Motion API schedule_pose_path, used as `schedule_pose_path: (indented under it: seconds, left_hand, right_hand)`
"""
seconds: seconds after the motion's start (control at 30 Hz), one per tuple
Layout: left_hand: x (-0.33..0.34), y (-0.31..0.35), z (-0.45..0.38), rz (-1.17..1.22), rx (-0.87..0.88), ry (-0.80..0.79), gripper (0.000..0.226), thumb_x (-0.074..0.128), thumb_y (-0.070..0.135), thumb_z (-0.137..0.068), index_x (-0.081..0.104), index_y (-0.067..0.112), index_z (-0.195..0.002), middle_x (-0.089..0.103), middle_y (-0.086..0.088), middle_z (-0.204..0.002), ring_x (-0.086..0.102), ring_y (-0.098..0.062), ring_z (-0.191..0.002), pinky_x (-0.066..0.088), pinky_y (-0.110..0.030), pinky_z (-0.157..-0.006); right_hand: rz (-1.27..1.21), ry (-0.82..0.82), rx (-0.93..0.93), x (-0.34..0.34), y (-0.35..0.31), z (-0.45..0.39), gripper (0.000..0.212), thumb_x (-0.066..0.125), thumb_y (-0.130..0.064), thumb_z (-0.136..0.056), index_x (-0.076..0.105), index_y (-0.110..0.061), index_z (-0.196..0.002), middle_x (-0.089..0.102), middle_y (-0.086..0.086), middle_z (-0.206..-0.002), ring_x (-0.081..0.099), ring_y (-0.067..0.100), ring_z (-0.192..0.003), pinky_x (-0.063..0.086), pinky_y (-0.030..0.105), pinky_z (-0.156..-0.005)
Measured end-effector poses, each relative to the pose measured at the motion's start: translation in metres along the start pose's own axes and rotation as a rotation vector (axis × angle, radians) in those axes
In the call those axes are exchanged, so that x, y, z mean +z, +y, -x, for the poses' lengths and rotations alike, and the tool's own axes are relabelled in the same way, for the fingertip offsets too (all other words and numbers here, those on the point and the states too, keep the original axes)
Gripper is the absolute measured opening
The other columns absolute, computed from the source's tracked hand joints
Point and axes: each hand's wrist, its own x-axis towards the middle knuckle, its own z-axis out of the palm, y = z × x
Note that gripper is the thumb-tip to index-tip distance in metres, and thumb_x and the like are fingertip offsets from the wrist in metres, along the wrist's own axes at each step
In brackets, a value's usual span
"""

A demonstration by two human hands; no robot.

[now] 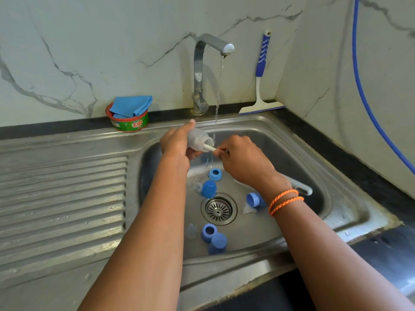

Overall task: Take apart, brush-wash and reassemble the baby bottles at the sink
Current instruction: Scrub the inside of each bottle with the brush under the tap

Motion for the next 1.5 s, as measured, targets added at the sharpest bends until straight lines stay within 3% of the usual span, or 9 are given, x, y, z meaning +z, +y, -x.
schedule_pose_path:
  seconds: [0.37,0.67,0.73,0.9,0.97,1.03,1.27,1.37,1.5]
  left_hand:
    - [0.004,-0.001,0.006,0.185,-0.051,0.136,0.065,0.092,0.027,-0.077,0.053,0.014,-0.128,0.064,-0.014,-0.111,0.070,-0.033,-0.088,0.066,-0.047,-0.064]
    - [0.007,0.003,0.003,-0.258,0.369,0.080,0.040,0.085,0.041,-0.083,0.057,0.021,-0.103,0.065,0.000,-0.104,0.069,-0.022,-0.092,0.066,-0.042,-0.060]
    - [0.004,0.007,0.002,-0.216,0.323,0.014,0.039,0.083,0.039,-0.085,0.057,0.017,-0.104,0.065,-0.005,-0.108,0.071,-0.028,-0.096,0.066,-0.045,-0.062]
    - [-0.009,0.019,0.007,0.283,-0.036,-0.164,0.041,0.083,0.034,-0.088,0.058,0.017,-0.115,0.067,-0.019,-0.119,0.074,-0.036,-0.100,0.066,-0.046,-0.075]
    - [-0.011,0.017,0.006,0.344,-0.083,-0.134,0.046,0.085,0.033,-0.085,0.056,0.016,-0.117,0.068,-0.020,-0.121,0.075,-0.036,-0.100,0.066,-0.046,-0.075]
    - [-0.008,0.014,0.004,0.331,-0.063,-0.079,0.050,0.087,0.031,-0.084,0.057,0.015,-0.121,0.067,-0.019,-0.121,0.074,-0.035,-0.100,0.065,-0.043,-0.067]
    - [0.002,0.011,-0.002,0.013,0.281,0.049,0.039,0.088,0.032,-0.082,0.062,0.016,-0.107,0.067,-0.008,-0.115,0.068,-0.029,-0.104,0.066,-0.044,-0.068]
    - [-0.008,0.017,-0.008,0.042,0.205,-0.086,0.041,0.086,0.039,-0.082,0.063,0.019,-0.109,0.067,-0.013,-0.120,0.069,-0.036,-0.110,0.064,-0.048,-0.077]
    - [-0.015,0.022,-0.005,0.344,-0.022,-0.191,0.046,0.082,0.034,-0.088,0.059,0.011,-0.121,0.070,-0.019,-0.119,0.074,-0.034,-0.104,0.063,-0.052,-0.087]
  right_hand:
    - [0.011,0.129,0.104,0.016,-0.009,-0.003,0.027,0.055,-0.038,-0.107,0.070,-0.017,-0.101,0.064,0.008,-0.092,0.064,0.031,-0.079,0.055,0.044,-0.068]
    - [-0.132,-0.009,0.108,0.000,0.003,-0.010,0.025,0.066,-0.032,-0.101,0.077,-0.016,-0.086,0.058,0.000,-0.068,0.047,0.017,-0.056,0.042,0.036,-0.056]
    - [-0.221,-0.043,0.041,-0.004,0.010,-0.006,0.034,0.070,-0.028,-0.100,0.074,-0.015,-0.070,0.047,0.002,-0.057,0.035,0.016,-0.055,0.037,0.037,-0.055]
    - [-0.406,0.107,0.015,-0.007,0.005,-0.001,0.019,0.070,-0.025,-0.101,0.084,-0.023,-0.089,0.057,-0.006,-0.054,0.042,0.007,-0.048,0.041,0.025,-0.049]
    - [-0.325,0.152,0.049,-0.004,0.002,-0.001,0.024,0.068,-0.029,-0.102,0.081,-0.021,-0.083,0.061,0.000,-0.059,0.047,0.019,-0.051,0.047,0.036,-0.052]
    - [-0.187,0.157,0.098,-0.002,0.001,0.000,0.028,0.063,-0.034,-0.103,0.077,-0.019,-0.084,0.063,0.008,-0.069,0.055,0.034,-0.061,0.049,0.043,-0.057]
    - [-0.198,-0.047,0.073,-0.012,0.010,-0.001,0.026,0.067,-0.029,-0.102,0.080,-0.017,-0.083,0.066,0.012,-0.069,0.050,0.014,-0.057,0.046,0.033,-0.057]
    - [-0.384,-0.104,0.010,-0.023,0.012,0.006,0.027,0.068,-0.026,-0.102,0.081,-0.017,-0.080,0.060,0.007,-0.060,0.044,0.005,-0.047,0.041,0.020,-0.048]
    - [-0.470,0.056,0.014,-0.016,0.008,0.004,0.031,0.067,-0.030,-0.103,0.078,-0.018,-0.078,0.056,0.006,-0.060,0.044,0.015,-0.054,0.042,0.033,-0.054]
